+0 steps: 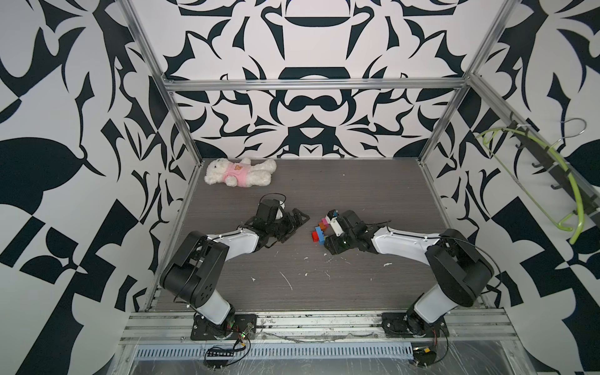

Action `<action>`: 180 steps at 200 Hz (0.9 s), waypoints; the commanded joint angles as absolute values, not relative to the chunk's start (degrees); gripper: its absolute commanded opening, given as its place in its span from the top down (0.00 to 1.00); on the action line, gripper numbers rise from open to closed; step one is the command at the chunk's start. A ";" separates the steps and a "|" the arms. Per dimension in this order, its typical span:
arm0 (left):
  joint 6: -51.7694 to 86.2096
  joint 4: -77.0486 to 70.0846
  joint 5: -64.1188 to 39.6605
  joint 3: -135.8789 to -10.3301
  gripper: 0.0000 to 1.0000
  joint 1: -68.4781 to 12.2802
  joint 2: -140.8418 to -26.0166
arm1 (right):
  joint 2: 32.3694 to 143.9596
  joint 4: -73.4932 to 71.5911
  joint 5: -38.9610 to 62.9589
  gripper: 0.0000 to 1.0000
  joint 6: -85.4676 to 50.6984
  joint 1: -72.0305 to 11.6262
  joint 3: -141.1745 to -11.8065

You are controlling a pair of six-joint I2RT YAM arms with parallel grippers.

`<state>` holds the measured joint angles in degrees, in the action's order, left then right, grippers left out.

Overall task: Assemble the letter v with lego
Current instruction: Assemble the lego brick with the lego brick.

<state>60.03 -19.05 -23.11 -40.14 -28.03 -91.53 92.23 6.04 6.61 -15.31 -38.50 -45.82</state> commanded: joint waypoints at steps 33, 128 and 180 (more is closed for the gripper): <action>60.22 -19.10 -23.82 -39.54 0.01 -28.21 -91.77 | 92.17 8.79 3.89 0.37 -20.99 -41.04 -49.27; 60.21 -19.42 -24.29 -39.36 0.01 -28.04 -92.01 | 96.27 16.07 -2.52 0.38 -22.89 -43.26 -55.69; 60.21 -19.53 -24.45 -39.20 0.01 -27.99 -92.16 | 98.52 16.81 -4.86 0.42 -23.63 -44.11 -57.13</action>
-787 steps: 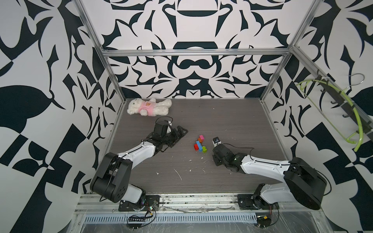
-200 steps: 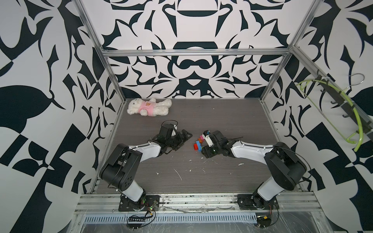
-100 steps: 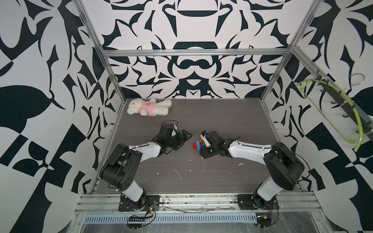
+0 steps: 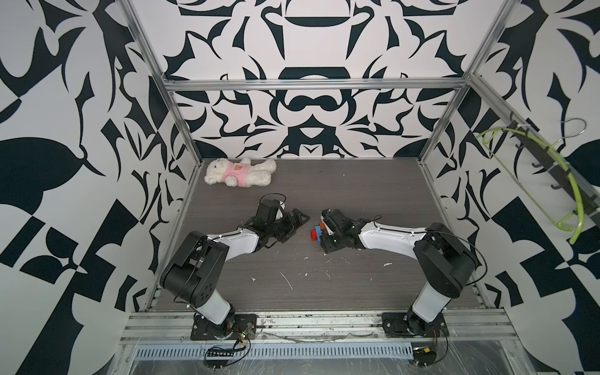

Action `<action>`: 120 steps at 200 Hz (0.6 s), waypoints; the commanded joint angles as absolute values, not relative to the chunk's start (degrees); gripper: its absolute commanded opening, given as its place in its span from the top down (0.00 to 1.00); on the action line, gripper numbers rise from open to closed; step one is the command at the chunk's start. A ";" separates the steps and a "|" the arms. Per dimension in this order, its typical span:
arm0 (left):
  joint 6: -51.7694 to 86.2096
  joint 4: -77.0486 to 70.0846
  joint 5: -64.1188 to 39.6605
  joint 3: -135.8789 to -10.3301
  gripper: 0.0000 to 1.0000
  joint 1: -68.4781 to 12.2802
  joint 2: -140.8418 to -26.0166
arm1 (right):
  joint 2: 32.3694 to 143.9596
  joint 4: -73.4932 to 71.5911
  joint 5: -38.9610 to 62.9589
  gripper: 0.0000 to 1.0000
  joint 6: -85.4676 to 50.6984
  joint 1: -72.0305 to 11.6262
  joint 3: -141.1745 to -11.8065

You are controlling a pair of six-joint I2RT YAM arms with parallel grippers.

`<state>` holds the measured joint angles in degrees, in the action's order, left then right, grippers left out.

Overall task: Assemble the letter v with lego
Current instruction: Assemble the lego brick with the lego brick.

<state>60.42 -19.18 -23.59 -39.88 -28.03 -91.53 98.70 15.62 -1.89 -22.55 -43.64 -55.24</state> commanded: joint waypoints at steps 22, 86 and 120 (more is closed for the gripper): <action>60.29 -19.43 -24.44 -39.07 0.01 -27.86 -91.94 | 98.92 16.79 -4.92 0.43 -23.97 -44.10 -57.39; 60.64 -19.60 -24.26 -38.48 0.01 -27.68 -91.23 | 99.80 18.06 -7.26 0.46 -26.13 -44.56 -58.75; 60.64 -19.64 -24.34 -38.36 0.01 -27.60 -91.14 | 100.80 18.40 -7.74 0.48 -26.36 -44.48 -59.63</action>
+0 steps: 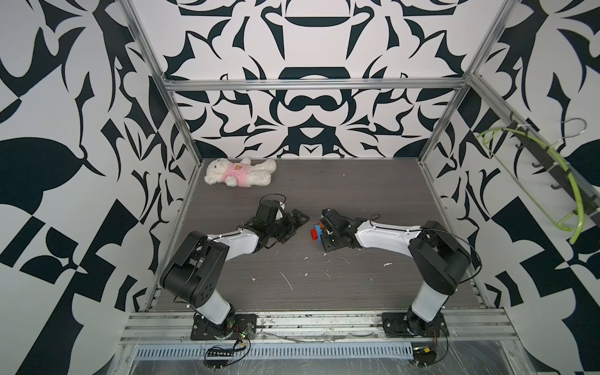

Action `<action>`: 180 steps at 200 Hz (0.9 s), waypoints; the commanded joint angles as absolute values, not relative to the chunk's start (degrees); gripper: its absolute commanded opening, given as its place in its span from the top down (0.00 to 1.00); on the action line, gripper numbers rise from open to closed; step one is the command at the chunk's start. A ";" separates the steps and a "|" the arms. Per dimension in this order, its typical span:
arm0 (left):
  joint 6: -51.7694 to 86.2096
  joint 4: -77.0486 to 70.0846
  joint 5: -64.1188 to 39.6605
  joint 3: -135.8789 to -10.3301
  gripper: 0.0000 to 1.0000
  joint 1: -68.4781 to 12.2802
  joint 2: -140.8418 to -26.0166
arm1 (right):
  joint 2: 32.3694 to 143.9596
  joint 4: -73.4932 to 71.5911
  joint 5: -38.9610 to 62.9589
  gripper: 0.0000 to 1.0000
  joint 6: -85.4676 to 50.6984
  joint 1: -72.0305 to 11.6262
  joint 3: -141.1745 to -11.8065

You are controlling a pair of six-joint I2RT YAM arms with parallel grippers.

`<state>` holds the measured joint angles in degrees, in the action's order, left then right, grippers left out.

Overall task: Assemble the letter v with lego
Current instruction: Assemble the lego brick with the lego brick.

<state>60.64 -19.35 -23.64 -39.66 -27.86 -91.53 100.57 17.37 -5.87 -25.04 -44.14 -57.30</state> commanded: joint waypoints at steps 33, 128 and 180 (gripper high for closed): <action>60.69 -19.66 -24.26 -38.14 0.01 -27.60 -90.80 | 101.25 18.71 -7.82 0.49 -26.88 -44.57 -60.05; 60.59 -20.22 -24.27 -37.26 0.01 -27.25 -90.62 | 102.83 20.58 -6.90 0.59 -25.58 -44.71 -61.63; 60.56 -20.39 -24.25 -36.67 0.01 -26.94 -90.18 | 103.18 20.76 -7.04 0.70 -25.31 -44.81 -61.62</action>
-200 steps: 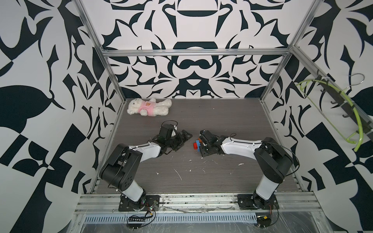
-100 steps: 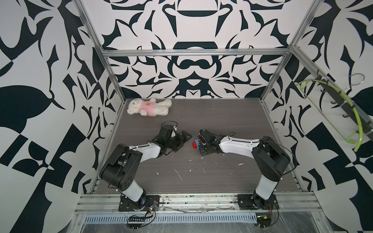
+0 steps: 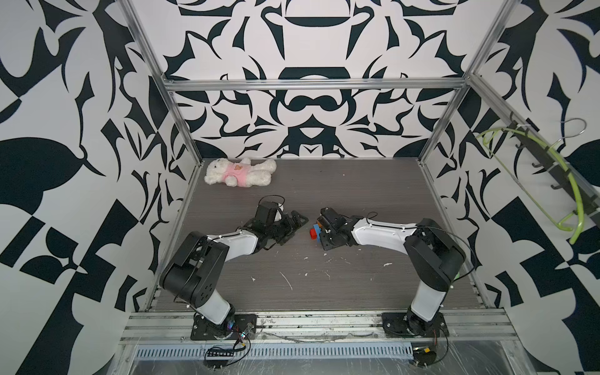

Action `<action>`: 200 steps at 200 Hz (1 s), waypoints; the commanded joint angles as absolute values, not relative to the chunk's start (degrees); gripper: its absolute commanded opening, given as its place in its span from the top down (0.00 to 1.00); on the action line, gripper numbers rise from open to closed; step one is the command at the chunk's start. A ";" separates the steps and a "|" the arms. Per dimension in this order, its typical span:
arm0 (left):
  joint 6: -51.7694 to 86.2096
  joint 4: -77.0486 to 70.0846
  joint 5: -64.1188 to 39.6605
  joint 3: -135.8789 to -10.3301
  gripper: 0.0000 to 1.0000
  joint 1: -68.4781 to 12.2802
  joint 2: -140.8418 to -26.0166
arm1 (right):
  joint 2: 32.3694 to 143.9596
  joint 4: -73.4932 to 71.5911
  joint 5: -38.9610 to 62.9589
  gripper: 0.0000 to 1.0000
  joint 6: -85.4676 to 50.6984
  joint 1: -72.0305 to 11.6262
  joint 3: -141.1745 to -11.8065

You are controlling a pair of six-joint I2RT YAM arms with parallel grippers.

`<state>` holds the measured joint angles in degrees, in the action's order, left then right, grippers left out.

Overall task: Assemble the letter v with lego
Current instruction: Assemble the lego brick with the lego brick, then reset both arms

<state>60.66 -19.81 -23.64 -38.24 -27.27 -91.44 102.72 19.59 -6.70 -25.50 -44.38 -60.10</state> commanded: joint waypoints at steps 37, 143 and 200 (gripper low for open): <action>60.47 -20.36 -24.41 -36.54 0.01 -26.63 -89.92 | 102.95 21.12 -6.80 0.56 -25.05 -44.78 -61.88; 49.90 -2.45 -20.07 -36.69 0.01 -17.34 -76.35 | 88.38 20.24 -12.55 0.19 -19.27 -43.46 -58.95; 23.37 8.28 17.68 -30.71 0.01 -12.17 -56.54 | 68.79 4.96 -25.42 0.00 -9.10 -28.86 -40.83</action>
